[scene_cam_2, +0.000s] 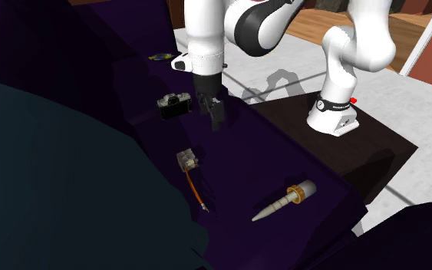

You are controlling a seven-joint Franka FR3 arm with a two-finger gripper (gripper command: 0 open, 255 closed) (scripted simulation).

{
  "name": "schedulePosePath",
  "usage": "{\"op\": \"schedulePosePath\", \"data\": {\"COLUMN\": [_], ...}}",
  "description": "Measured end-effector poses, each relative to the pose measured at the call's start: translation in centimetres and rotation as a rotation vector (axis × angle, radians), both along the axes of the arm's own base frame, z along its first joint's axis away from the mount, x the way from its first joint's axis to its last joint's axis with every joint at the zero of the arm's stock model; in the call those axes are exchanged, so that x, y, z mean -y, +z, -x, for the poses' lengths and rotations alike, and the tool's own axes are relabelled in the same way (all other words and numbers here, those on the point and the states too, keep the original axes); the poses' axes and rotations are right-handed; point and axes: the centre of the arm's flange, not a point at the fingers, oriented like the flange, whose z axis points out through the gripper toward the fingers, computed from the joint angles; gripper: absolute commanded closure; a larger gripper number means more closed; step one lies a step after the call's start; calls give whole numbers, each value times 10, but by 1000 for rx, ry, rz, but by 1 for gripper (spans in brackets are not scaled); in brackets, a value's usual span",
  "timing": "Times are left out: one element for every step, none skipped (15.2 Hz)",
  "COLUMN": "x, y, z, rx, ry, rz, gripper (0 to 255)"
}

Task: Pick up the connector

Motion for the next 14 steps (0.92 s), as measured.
{"op": "schedulePosePath", "data": {"x": [-1, -4, -6, -8, -10, -13, -12, -13, -13, -14, -14, -13, -13, -12], "y": [-10, -20, -30, -39, -48, -57, -66, -71, -77, -82, -87, -92, -98, -105], "z": [-10, -18, -26, -35, -44, -53, -58, -62, -64, -65, -65, -65, -67, -66], "rx": [-1, -2, -3, -3, -4, -5, -6, -7, -7, -7, -7, -6, -6, -7], "ry": [5, 11, 16, 22, 27, 32, 36, 38, 39, 39, 39, 40, 39, 40], "rz": [2, 3, 5, 6, 8, 9, 10, 11, 11, 12, 12, 12, 12, 12], "gripper": [0, 0, 0, 0, 0, 0, 0, 0, 0, 0, 0, 0, 0, 0]}}
